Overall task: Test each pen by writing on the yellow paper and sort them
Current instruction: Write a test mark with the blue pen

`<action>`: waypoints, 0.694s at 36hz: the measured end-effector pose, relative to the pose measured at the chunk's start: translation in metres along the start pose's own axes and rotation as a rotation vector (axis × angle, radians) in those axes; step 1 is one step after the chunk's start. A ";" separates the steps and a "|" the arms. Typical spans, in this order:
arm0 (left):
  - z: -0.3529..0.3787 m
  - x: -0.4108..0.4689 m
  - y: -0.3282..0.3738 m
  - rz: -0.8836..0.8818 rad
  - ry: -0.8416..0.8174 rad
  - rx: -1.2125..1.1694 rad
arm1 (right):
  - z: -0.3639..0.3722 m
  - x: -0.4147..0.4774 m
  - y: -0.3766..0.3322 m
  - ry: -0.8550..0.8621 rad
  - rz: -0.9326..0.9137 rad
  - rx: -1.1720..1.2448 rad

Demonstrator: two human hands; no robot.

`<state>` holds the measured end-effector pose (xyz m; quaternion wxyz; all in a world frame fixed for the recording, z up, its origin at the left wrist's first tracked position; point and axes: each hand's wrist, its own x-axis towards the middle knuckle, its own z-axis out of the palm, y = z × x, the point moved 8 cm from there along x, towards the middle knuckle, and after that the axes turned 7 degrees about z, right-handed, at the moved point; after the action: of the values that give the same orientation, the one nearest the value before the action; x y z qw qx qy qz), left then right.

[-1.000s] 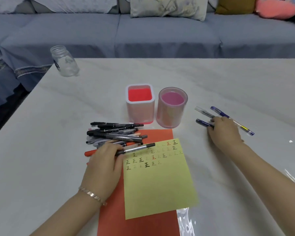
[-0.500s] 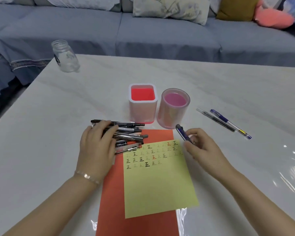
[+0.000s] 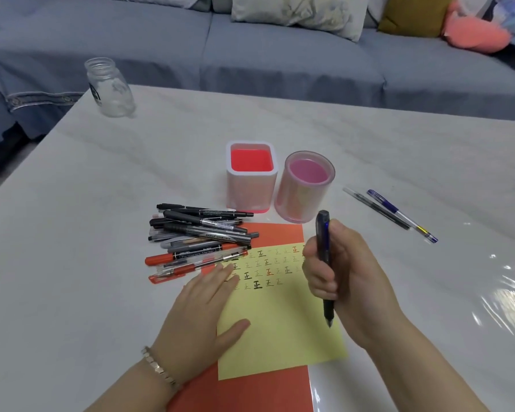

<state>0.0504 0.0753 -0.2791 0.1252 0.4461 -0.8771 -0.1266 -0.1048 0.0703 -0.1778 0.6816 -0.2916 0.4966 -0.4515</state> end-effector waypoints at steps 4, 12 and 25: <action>-0.001 0.000 0.000 -0.001 0.013 -0.026 | -0.003 0.001 0.003 0.042 0.018 -0.037; -0.004 0.002 0.002 0.004 0.063 -0.002 | -0.018 0.001 -0.003 0.182 -0.084 -0.111; -0.004 0.001 0.002 -0.010 0.050 -0.001 | -0.033 0.003 0.004 0.154 -0.012 0.009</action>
<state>0.0494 0.0752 -0.2743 0.1469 0.4532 -0.8715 -0.1166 -0.1339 0.0707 -0.1933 0.6401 -0.2560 0.5437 -0.4787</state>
